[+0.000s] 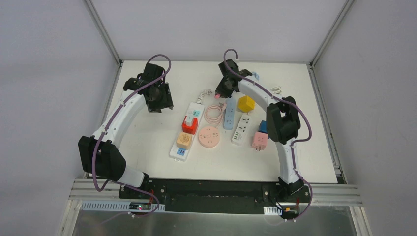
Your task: Pull the plug off the socket
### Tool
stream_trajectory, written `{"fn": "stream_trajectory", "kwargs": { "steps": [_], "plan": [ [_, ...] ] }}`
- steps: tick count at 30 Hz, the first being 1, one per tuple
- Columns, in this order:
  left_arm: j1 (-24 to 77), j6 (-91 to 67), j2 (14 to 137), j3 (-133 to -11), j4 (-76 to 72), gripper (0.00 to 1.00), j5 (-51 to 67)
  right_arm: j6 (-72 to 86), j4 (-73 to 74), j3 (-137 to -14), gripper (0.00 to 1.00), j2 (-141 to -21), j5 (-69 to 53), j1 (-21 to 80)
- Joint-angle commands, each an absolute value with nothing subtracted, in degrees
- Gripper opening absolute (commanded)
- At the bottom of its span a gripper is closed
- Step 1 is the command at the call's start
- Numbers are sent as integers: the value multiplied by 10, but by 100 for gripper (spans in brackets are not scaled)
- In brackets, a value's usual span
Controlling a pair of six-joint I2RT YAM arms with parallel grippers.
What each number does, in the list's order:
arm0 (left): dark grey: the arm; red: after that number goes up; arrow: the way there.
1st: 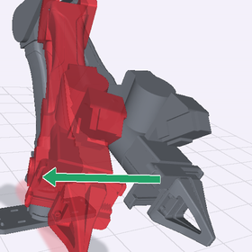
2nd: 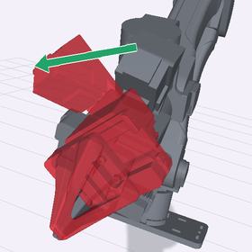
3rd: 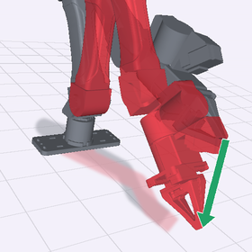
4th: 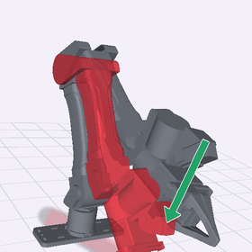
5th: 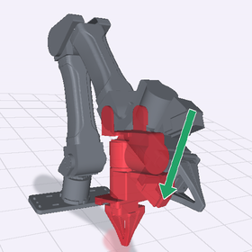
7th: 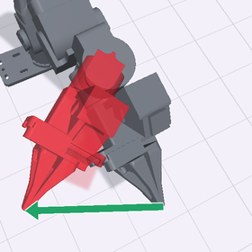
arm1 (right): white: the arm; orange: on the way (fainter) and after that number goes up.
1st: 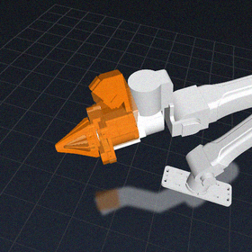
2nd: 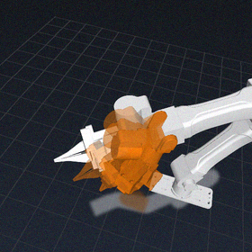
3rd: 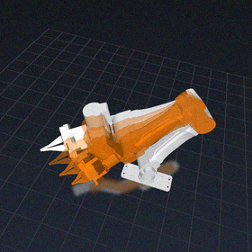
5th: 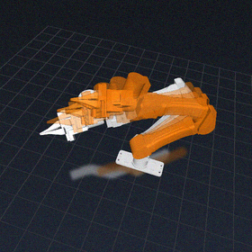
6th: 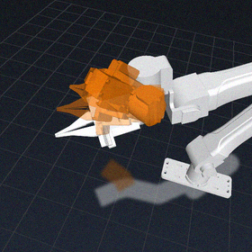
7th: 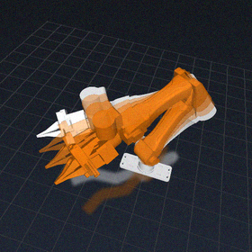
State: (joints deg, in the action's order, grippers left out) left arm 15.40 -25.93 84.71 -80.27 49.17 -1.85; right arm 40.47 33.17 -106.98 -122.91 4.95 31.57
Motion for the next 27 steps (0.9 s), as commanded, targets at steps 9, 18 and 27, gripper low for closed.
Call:
{"fn": "stream_trajectory", "kwargs": {
  "steps": [9,18,27],
  "plan": [
    [156,-229,798,-741,479,55,-21,396,323,-1123,61,-1286,44,313],
    [156,-221,780,-719,463,55,-10,393,325,-1105,72,-1221,42,315],
    [156,-238,759,-696,429,56,29,374,361,-1053,80,-1105,54,391]
  ]
}}
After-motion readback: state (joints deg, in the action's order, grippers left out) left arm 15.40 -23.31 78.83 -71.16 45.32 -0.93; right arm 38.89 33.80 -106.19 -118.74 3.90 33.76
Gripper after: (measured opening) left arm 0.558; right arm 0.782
